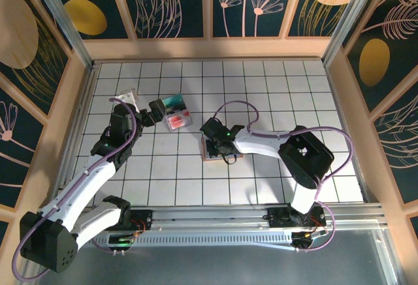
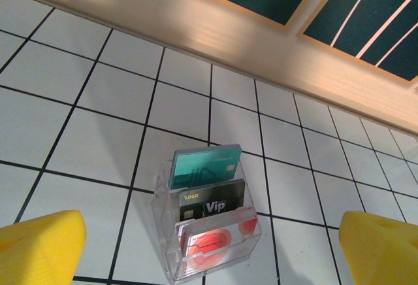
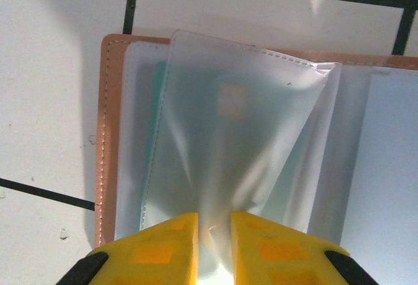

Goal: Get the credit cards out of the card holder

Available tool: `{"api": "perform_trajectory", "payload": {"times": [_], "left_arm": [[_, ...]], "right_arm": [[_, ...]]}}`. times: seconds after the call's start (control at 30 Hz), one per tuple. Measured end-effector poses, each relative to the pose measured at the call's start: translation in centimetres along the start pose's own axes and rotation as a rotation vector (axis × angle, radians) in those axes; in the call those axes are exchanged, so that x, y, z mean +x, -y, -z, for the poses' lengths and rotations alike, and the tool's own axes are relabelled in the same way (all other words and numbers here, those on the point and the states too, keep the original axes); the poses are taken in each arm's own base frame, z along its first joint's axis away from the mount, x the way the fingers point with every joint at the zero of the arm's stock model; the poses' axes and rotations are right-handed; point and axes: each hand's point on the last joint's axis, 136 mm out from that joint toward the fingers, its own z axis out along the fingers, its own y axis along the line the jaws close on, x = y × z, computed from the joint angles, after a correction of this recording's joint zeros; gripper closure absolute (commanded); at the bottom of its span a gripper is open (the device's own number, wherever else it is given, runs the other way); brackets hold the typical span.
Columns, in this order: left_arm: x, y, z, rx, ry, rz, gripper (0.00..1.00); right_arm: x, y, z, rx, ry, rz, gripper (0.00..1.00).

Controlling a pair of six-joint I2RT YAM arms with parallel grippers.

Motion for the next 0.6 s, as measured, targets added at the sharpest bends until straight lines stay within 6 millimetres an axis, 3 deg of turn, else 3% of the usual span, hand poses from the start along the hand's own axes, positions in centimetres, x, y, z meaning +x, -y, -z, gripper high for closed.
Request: {"api": "perform_trajectory", "payload": {"times": [0.23,0.6], "left_arm": [[-0.2,0.4,0.1,0.013,-0.001,-0.017,0.01],[0.3,0.5,-0.3,0.023,-0.022,-0.02,0.01]], "right_arm": [[0.2,0.7,0.2,0.036,-0.005,0.0,0.73],[-0.5,-1.0,1.4,0.045,0.031,0.042,0.63]]}}
